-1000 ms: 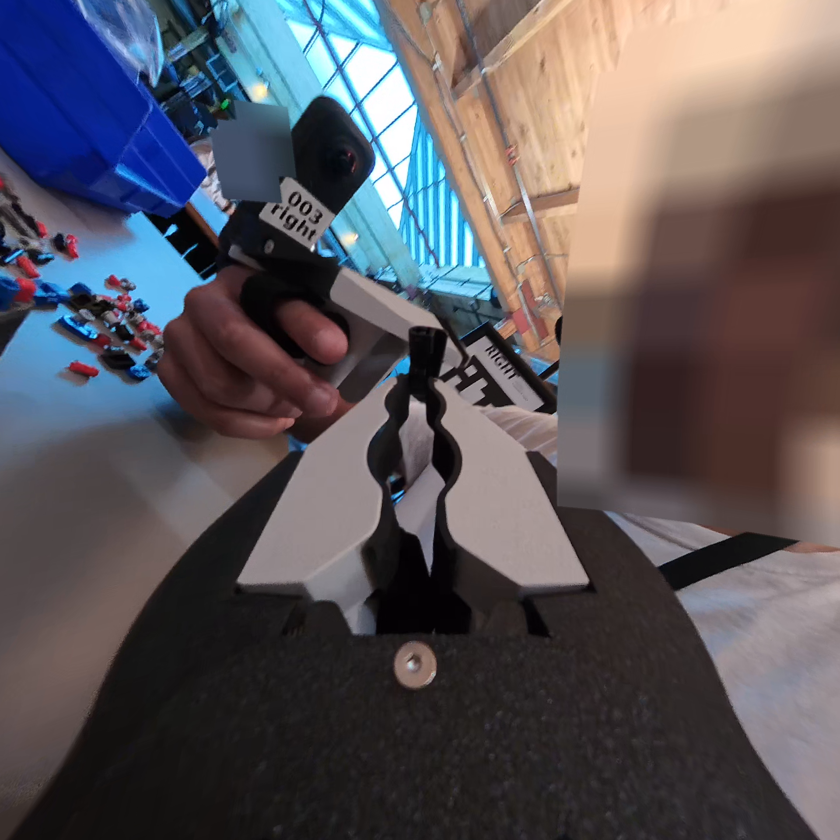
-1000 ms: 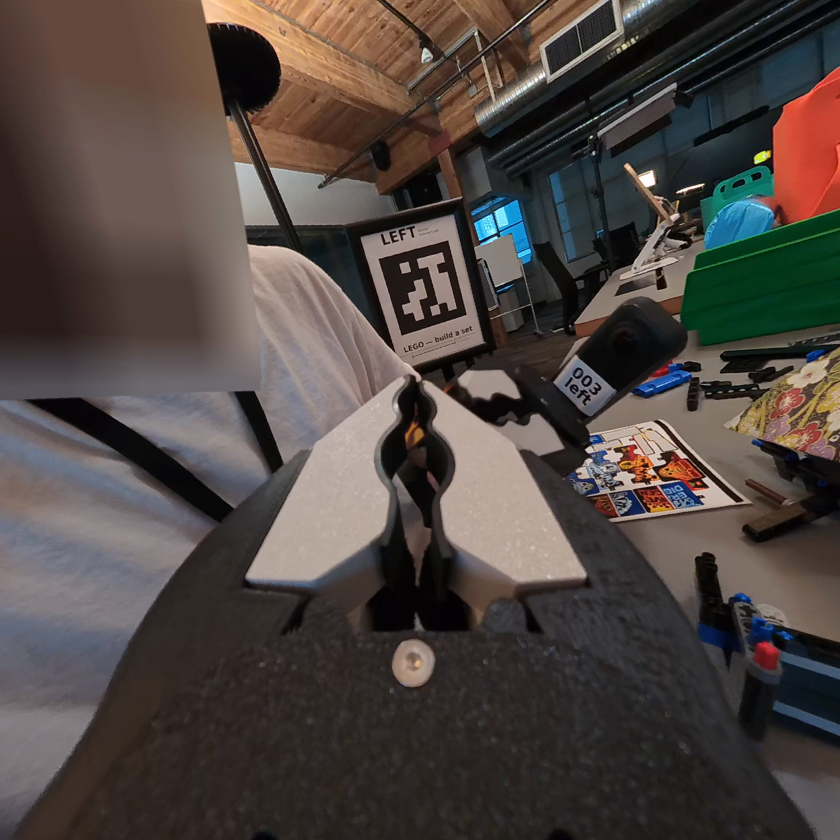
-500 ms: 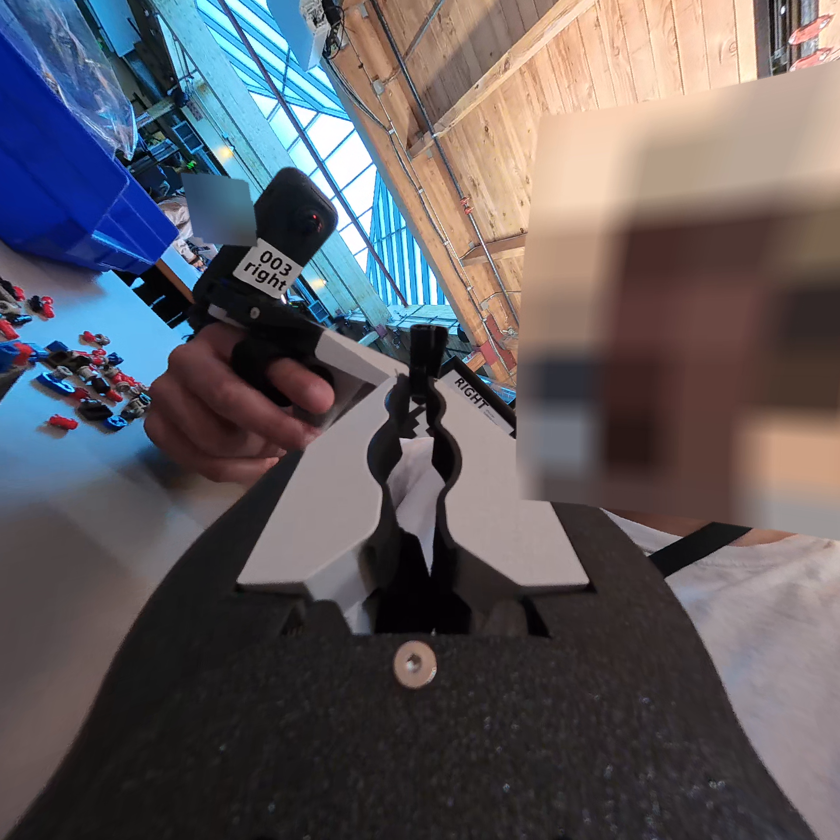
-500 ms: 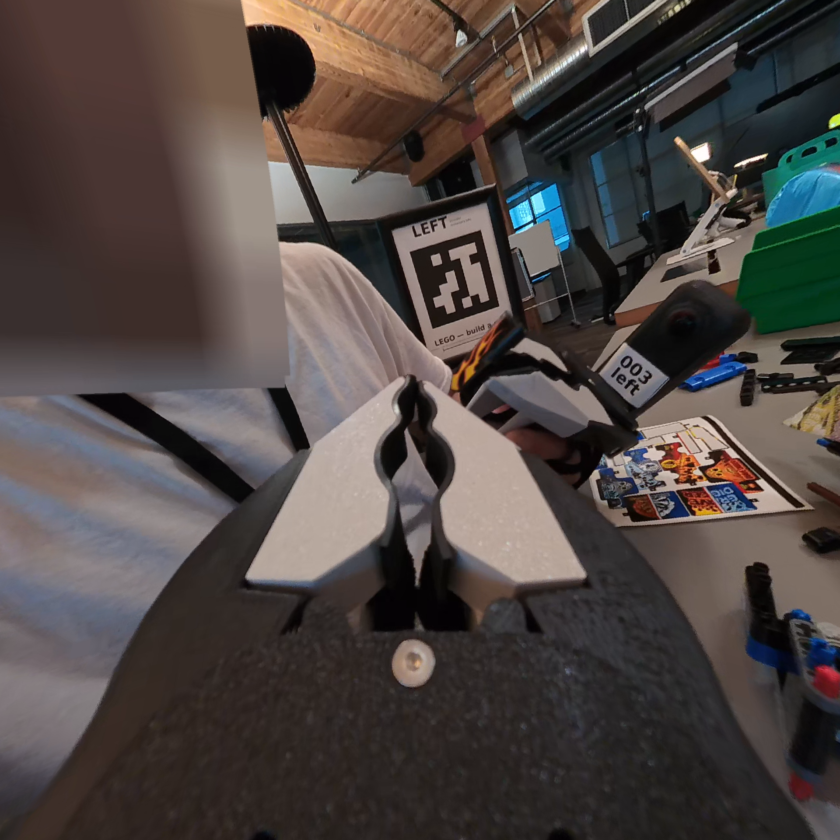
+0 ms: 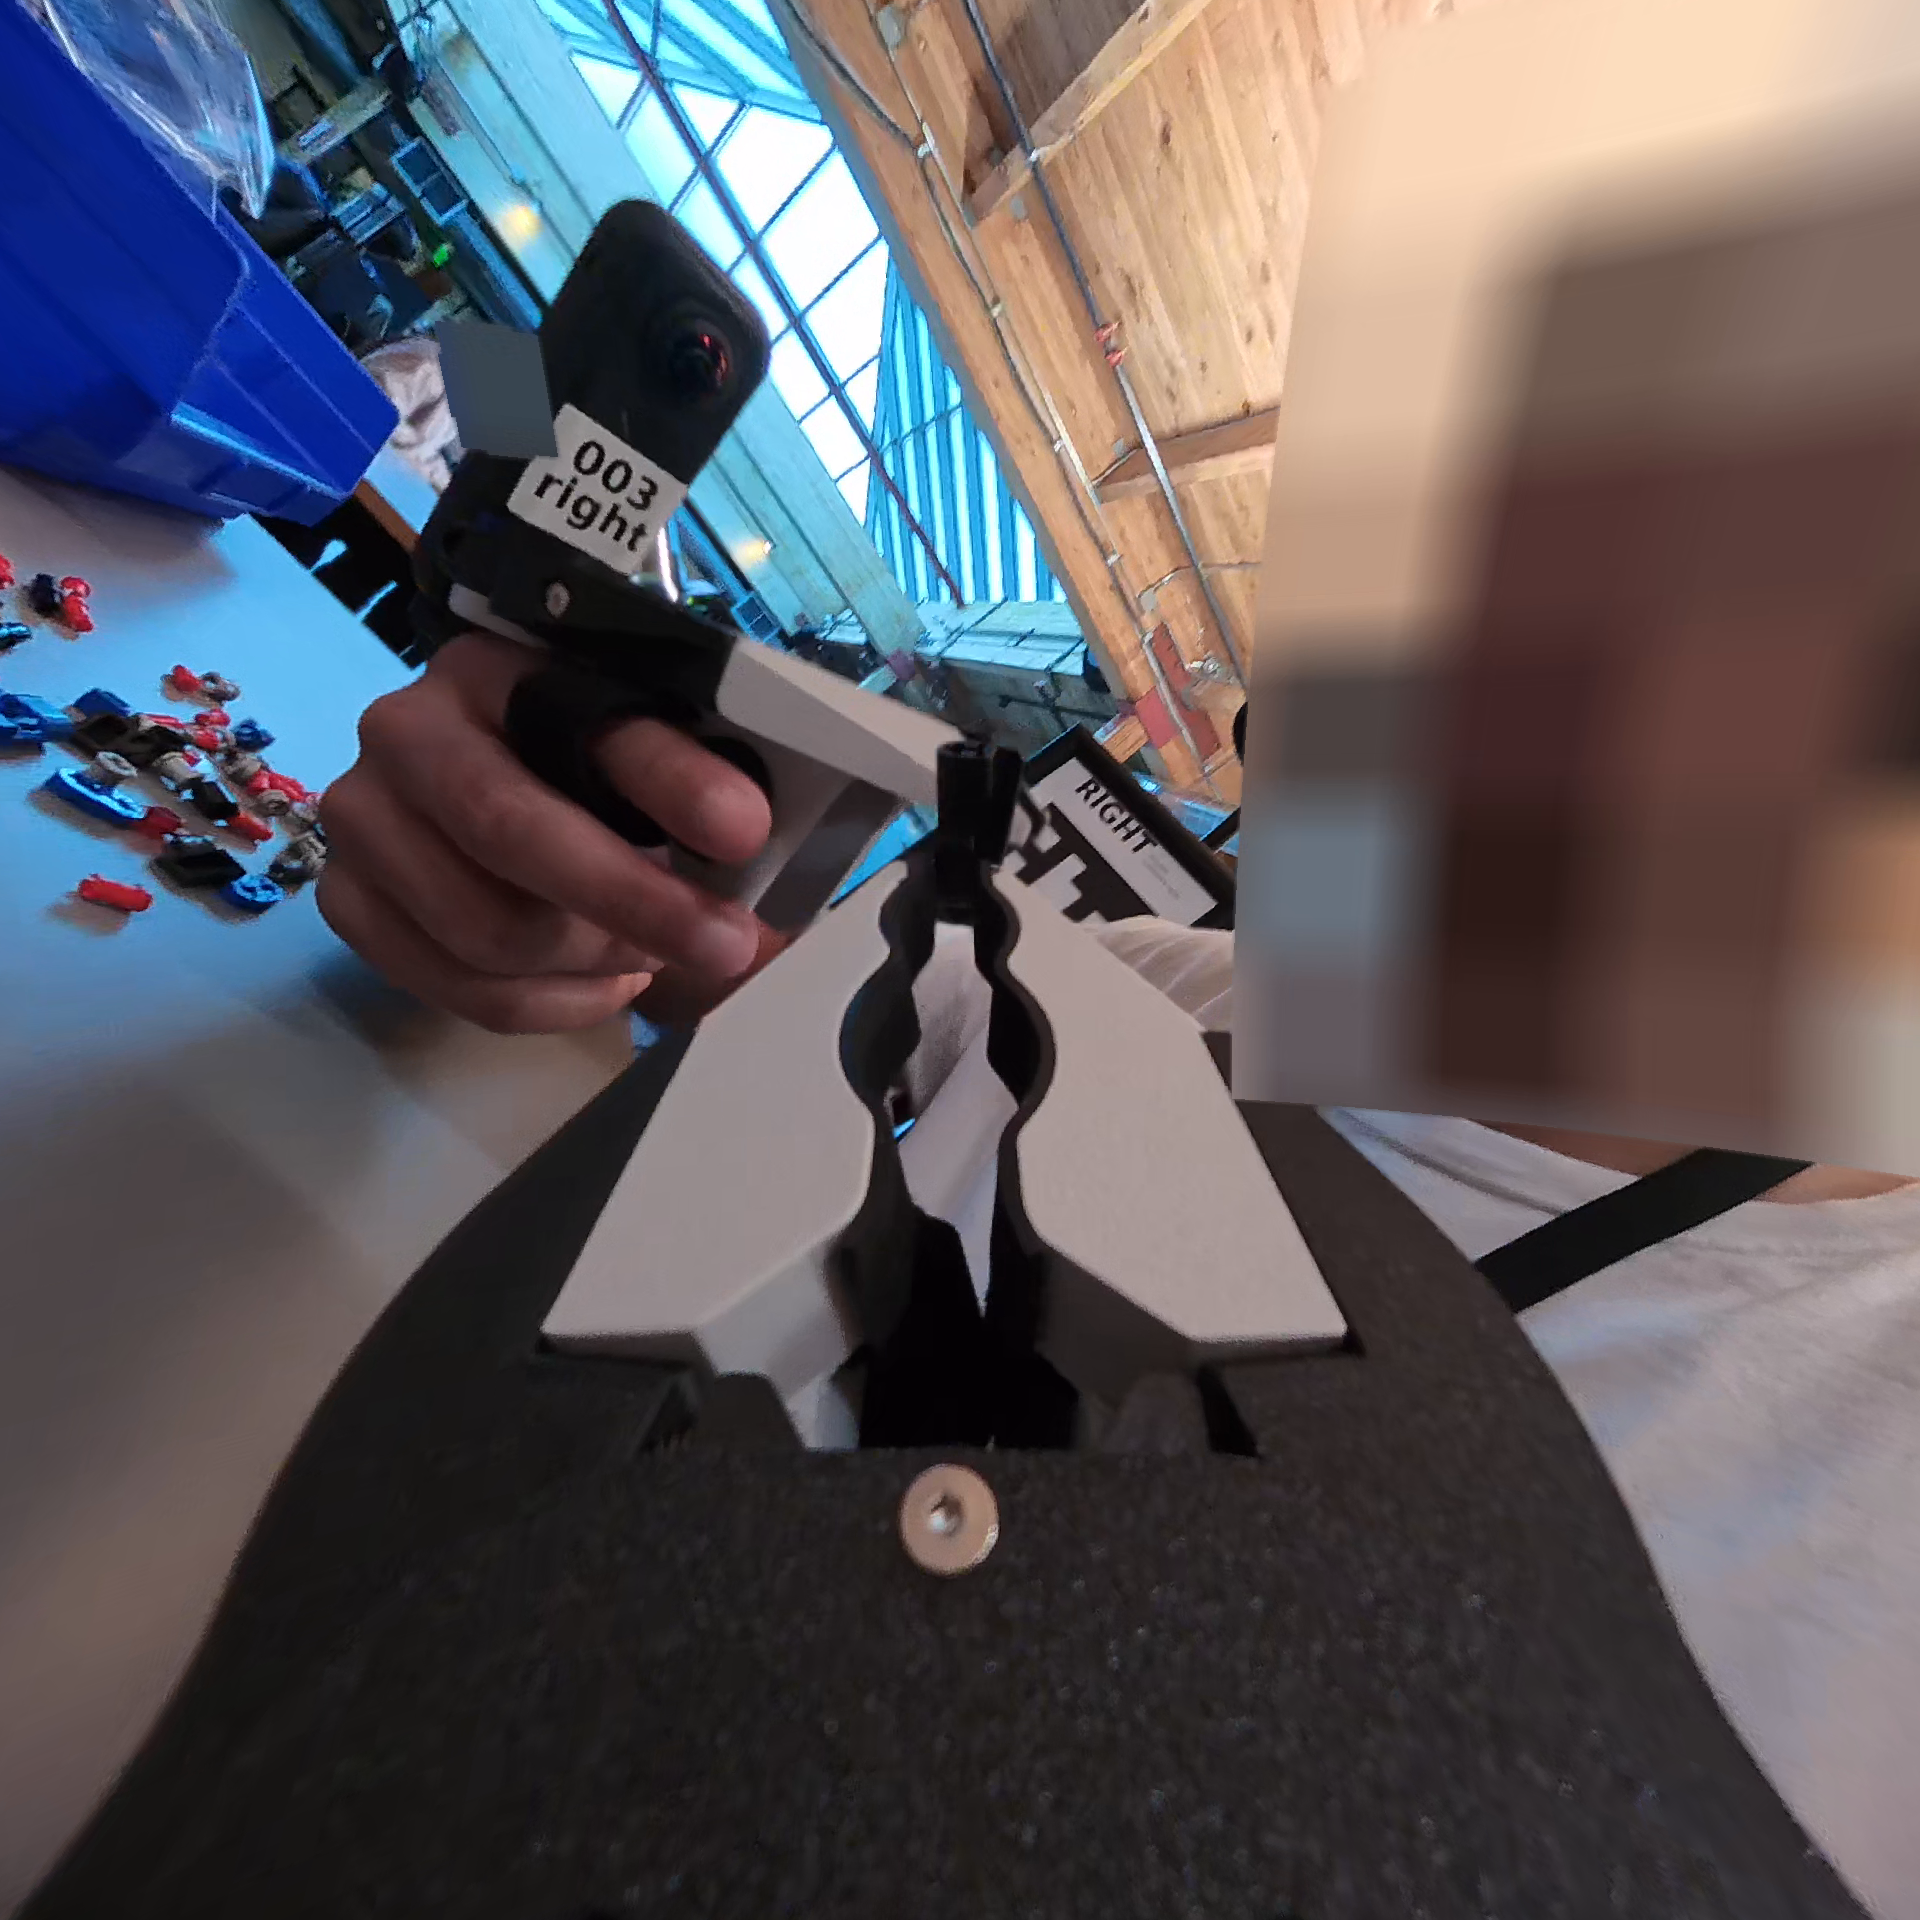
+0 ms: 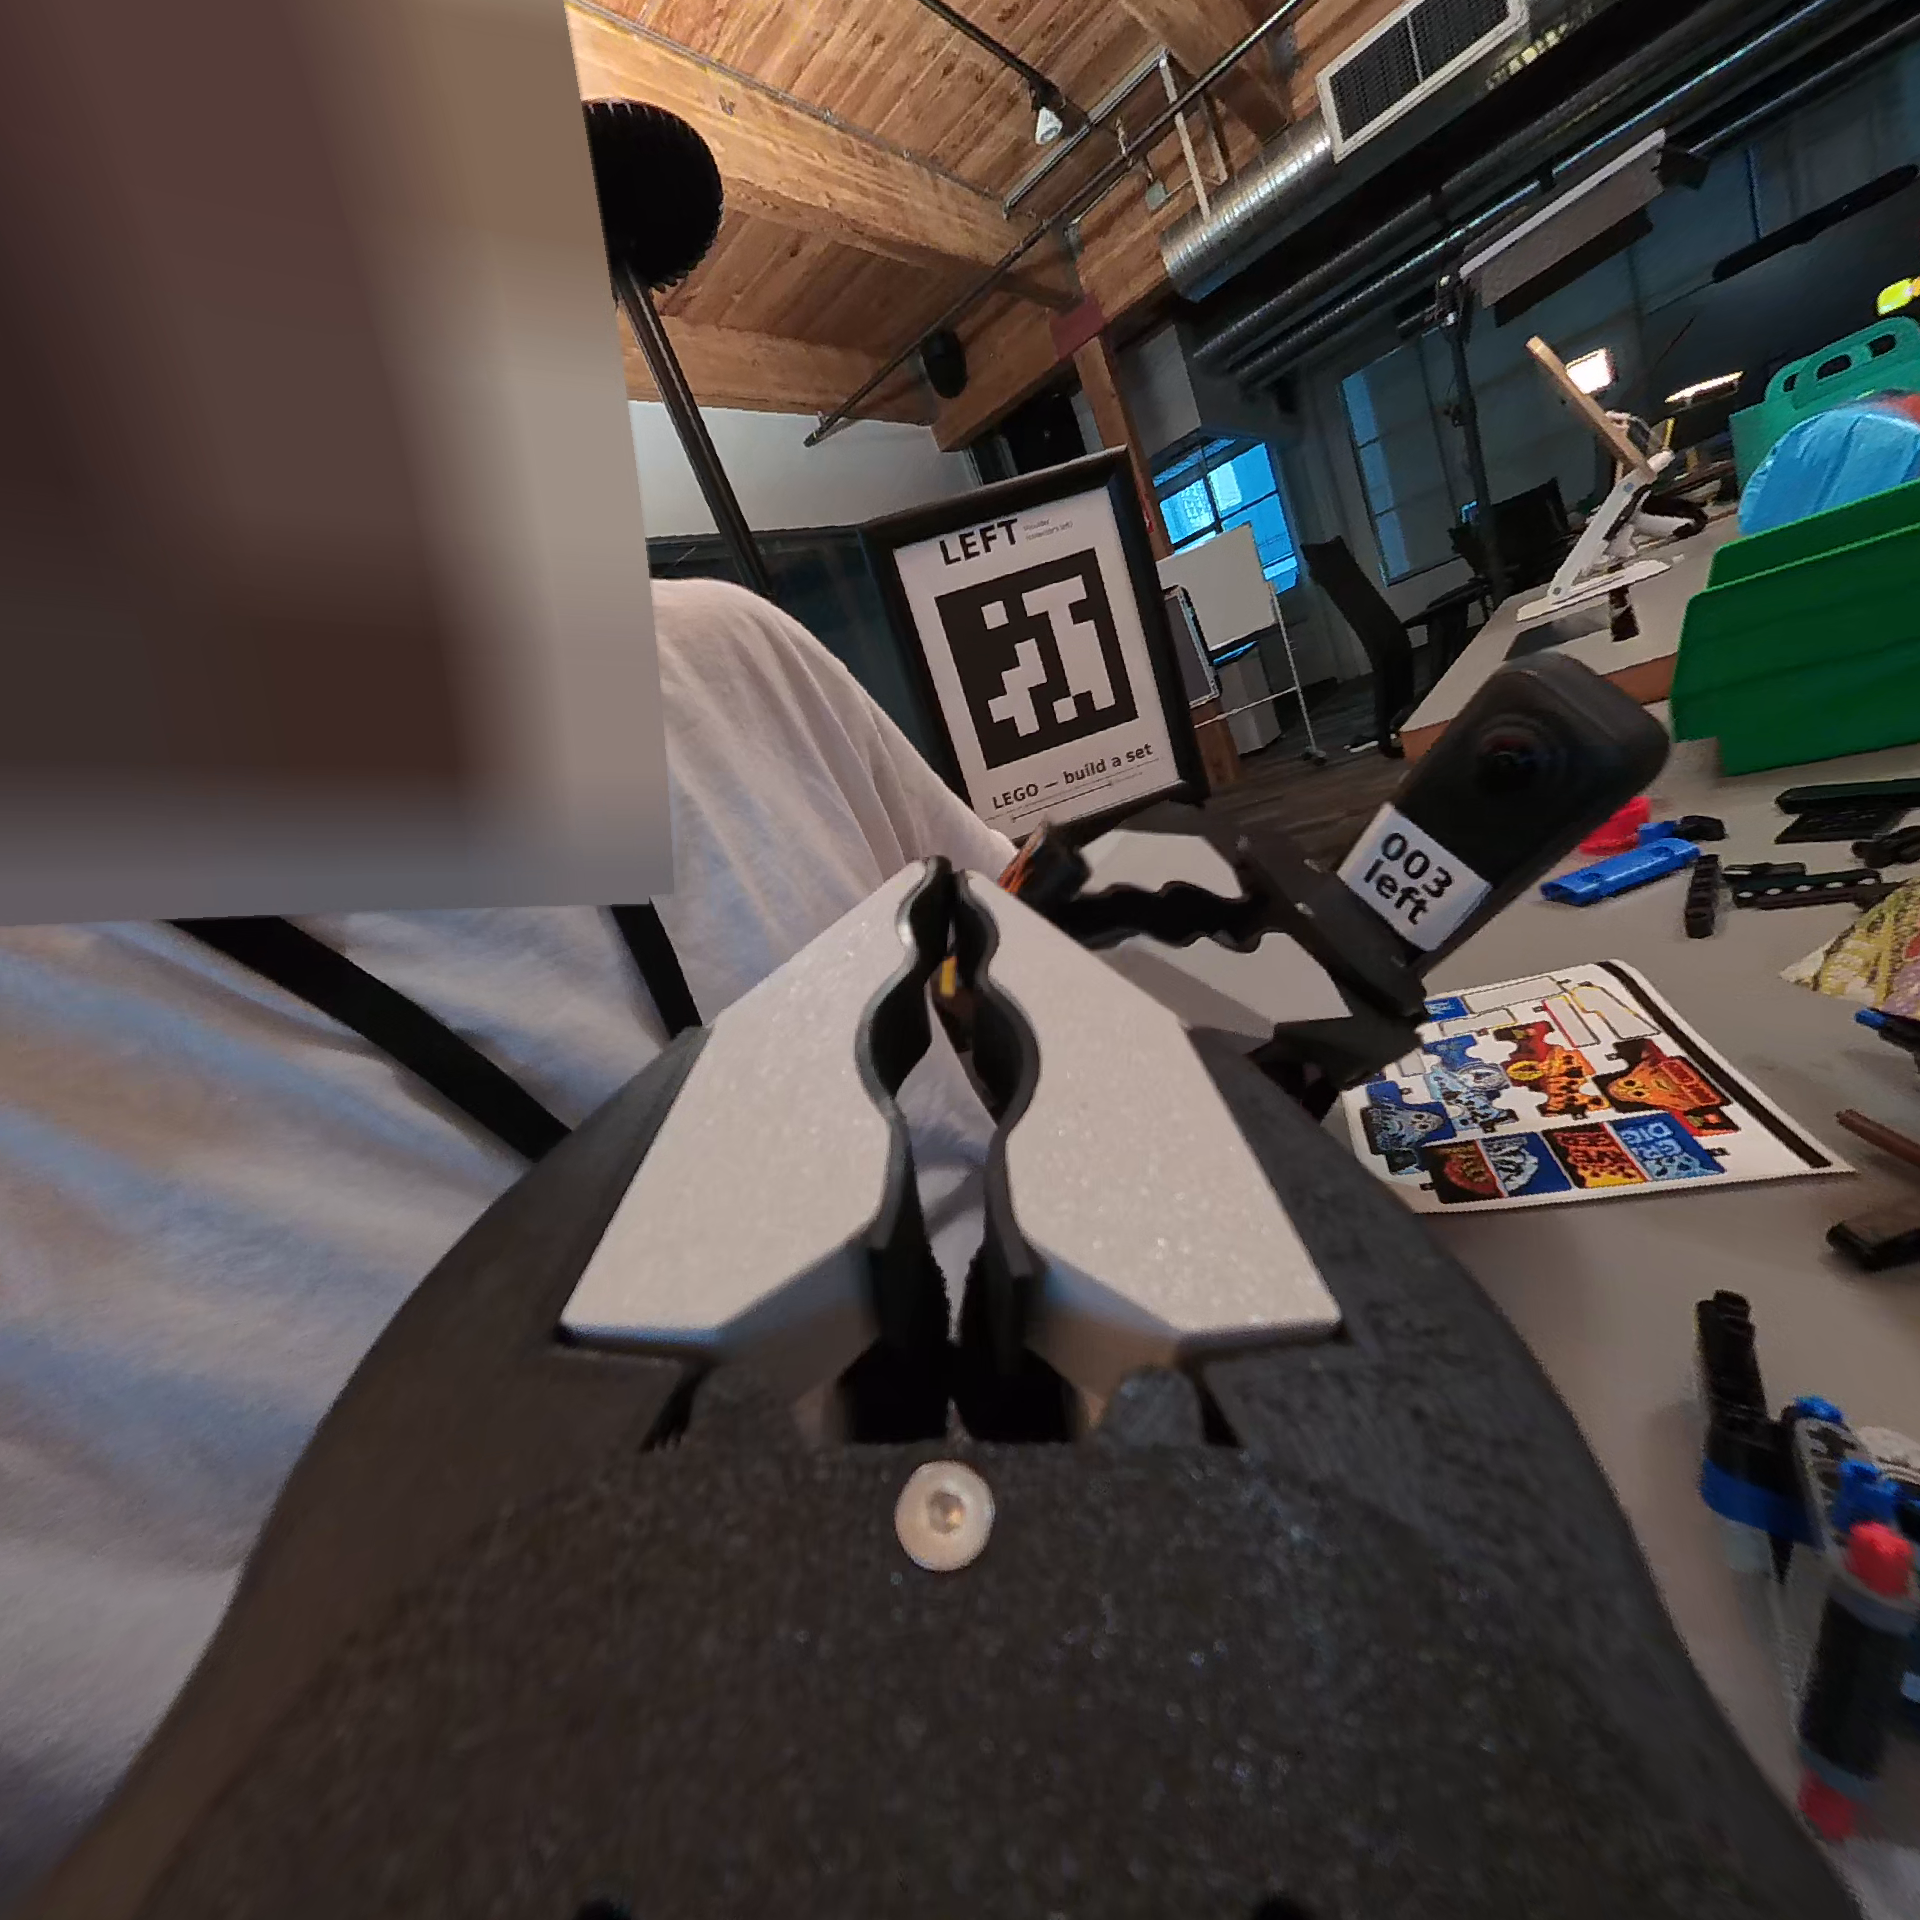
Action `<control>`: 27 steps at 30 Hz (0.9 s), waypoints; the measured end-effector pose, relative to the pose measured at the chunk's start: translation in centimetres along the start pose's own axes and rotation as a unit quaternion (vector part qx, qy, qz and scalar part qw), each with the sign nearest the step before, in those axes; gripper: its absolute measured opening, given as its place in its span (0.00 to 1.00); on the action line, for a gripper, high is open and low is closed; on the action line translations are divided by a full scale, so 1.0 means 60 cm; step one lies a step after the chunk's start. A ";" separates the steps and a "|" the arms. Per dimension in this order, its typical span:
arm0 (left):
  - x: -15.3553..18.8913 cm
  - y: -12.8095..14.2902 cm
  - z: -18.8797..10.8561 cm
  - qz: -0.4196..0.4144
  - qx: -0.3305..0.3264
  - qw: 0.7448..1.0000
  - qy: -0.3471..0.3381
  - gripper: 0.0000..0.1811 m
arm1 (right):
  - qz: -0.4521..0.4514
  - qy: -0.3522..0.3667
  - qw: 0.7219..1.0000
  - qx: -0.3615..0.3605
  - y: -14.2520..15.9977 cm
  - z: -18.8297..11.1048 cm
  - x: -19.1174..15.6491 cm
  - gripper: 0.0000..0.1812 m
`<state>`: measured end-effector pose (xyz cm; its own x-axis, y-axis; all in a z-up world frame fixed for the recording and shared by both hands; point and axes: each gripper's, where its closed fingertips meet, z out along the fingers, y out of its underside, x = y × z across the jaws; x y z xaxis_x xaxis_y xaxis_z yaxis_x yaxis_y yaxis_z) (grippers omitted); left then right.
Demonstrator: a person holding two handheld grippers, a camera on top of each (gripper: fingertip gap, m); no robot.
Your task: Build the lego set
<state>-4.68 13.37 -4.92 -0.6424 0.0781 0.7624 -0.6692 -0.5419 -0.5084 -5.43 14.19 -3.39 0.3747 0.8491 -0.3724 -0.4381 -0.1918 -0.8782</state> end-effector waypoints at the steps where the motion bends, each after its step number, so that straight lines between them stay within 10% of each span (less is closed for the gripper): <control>1: -0.002 0.006 0.003 0.003 -0.010 1.000 -0.006 0.02 | 0.000 0.003 1.000 0.004 -0.004 -0.002 0.002 0.00; 9: -0.004 0.004 -0.009 -0.047 -0.032 0.998 -0.004 0.02 | -0.039 0.105 0.991 0.072 -0.059 -0.047 0.044 0.06; 27: -0.019 0.135 -0.011 -0.175 -0.327 0.925 -0.088 0.02 | -0.097 -0.030 0.961 -0.258 0.115 -0.011 -0.046 0.08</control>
<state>-9.63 9.41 -10.17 -0.3111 -0.0161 0.9502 -0.9445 0.1165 -0.3073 -8.91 10.20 -8.60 0.3537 0.9173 -0.1831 0.1033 -0.2329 -0.9670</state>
